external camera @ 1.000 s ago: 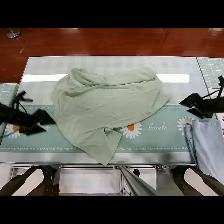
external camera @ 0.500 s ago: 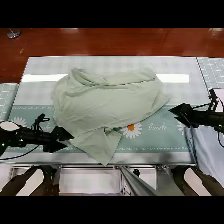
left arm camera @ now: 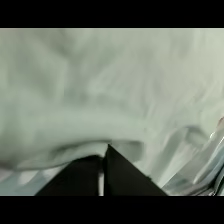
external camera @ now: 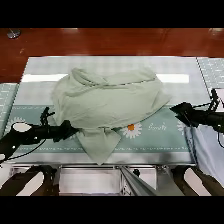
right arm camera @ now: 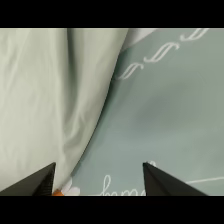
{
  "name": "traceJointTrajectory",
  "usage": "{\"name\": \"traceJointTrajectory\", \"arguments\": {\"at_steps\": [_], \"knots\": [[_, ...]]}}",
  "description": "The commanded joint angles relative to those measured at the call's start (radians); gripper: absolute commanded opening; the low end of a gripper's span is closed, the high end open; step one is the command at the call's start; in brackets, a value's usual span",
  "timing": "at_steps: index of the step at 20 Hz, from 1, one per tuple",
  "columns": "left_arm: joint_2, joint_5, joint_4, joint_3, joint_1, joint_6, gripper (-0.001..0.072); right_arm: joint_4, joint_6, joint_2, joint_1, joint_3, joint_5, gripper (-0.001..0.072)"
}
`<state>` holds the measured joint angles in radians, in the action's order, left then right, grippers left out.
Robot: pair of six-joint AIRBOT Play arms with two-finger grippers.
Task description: Fold the shirts.
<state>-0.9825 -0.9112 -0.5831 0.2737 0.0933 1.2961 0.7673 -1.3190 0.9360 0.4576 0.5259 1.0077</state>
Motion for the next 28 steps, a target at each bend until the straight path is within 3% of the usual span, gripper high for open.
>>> {"name": "traceJointTrajectory", "arguments": {"at_steps": [1, 7, 11, 15, 18, 19, 20, 21, 22, 25, 28], "knots": [[-0.003, 0.029, 0.045, 0.049, -0.025, -0.058, 0.0020, 0.021, -0.048, 0.044, 0.001, 0.026, -0.091, 0.0615], [-0.003, 0.028, 0.045, 0.120, -0.025, -0.058, 0.0019, 0.027, -0.056, 0.385, -0.001, 0.259, -0.053, 0.0615], [-0.003, 0.028, 0.045, 0.120, -0.025, -0.058, 0.0019, 0.057, -0.066, 0.594, -0.114, 0.468, 0.003, 0.0615], [-0.003, 0.020, 0.057, 0.121, -0.025, -0.054, 0.0020, 0.245, -0.214, 0.734, -0.204, 0.668, 0.073, 0.0615], [-0.003, 0.021, 0.061, 0.121, -0.025, -0.054, 0.0020, 0.284, -0.241, 0.785, -0.257, 0.740, 0.112, 0.0615], [-0.003, 0.021, 0.061, 0.121, -0.025, -0.054, 0.0020, 0.285, -0.241, 0.787, -0.275, 0.750, 0.100, 0.0585], [-0.003, 0.021, 0.061, 0.121, -0.025, -0.054, 0.0019, 0.285, -0.241, 0.787, -0.289, 0.756, 0.086, 0.0445], [-0.003, 0.021, 0.061, 0.121, -0.025, -0.054, 0.0020, 0.280, -0.238, 0.787, -0.300, 0.761, 0.084, 0.0181], [-0.002, 0.020, 0.061, 0.126, -0.025, -0.054, 0.0020, 0.277, -0.219, 0.787, -0.305, 0.766, 0.093, 0.0024], [0.005, -0.026, 0.060, 0.238, 0.004, -0.055, 0.0020, 0.310, -0.206, 0.752, -0.303, 0.844, 0.205, 0.0024], [0.020, -0.092, 0.062, 0.500, 0.069, -0.054, 0.0020, 0.319, -0.190, 0.619, -0.298, 1.022, 0.220, 0.0024]]}}
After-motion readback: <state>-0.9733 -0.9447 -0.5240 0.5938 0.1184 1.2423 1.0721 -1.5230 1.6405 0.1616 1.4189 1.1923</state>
